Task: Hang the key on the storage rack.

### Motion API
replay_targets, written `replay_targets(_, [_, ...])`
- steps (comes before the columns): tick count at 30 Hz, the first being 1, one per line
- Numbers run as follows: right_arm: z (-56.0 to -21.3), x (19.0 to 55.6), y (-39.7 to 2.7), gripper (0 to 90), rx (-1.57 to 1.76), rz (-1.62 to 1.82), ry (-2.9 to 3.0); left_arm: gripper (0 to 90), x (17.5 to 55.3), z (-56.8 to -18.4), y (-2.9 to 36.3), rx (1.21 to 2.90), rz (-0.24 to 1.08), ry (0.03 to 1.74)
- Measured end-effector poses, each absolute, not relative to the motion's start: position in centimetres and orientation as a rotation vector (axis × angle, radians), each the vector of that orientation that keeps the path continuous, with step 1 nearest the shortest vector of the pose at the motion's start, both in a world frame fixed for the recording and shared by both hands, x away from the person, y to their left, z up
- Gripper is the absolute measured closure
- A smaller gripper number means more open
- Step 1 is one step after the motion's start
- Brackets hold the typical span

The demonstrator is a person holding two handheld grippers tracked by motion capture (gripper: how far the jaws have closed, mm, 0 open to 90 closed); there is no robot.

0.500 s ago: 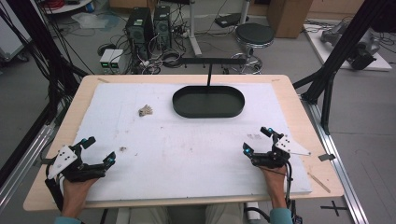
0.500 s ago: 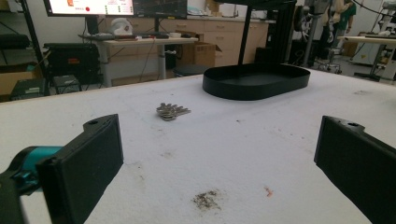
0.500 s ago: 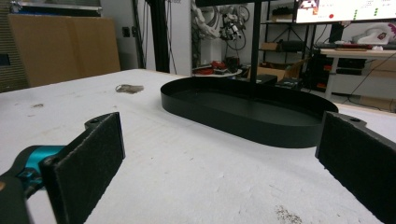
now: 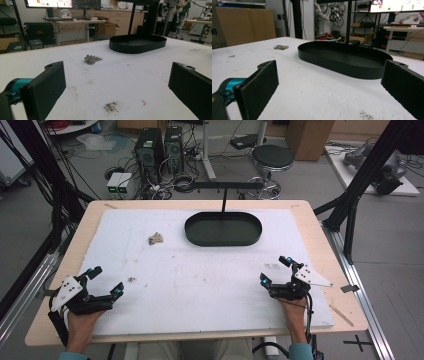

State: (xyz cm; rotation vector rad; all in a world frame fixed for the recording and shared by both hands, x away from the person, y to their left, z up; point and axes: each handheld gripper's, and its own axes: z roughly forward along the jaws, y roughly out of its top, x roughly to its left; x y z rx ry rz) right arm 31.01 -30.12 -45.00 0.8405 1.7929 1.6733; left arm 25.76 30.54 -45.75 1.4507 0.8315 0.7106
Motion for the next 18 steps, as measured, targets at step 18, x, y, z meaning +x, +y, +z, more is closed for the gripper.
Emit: replay_targets(18, [-45.0, 31.0, -30.1, 0.5, 0.842, 1.668, 1.796, 1.7, 29.6, -40.2, 30.4, 1.522, 0.712, 0.912])
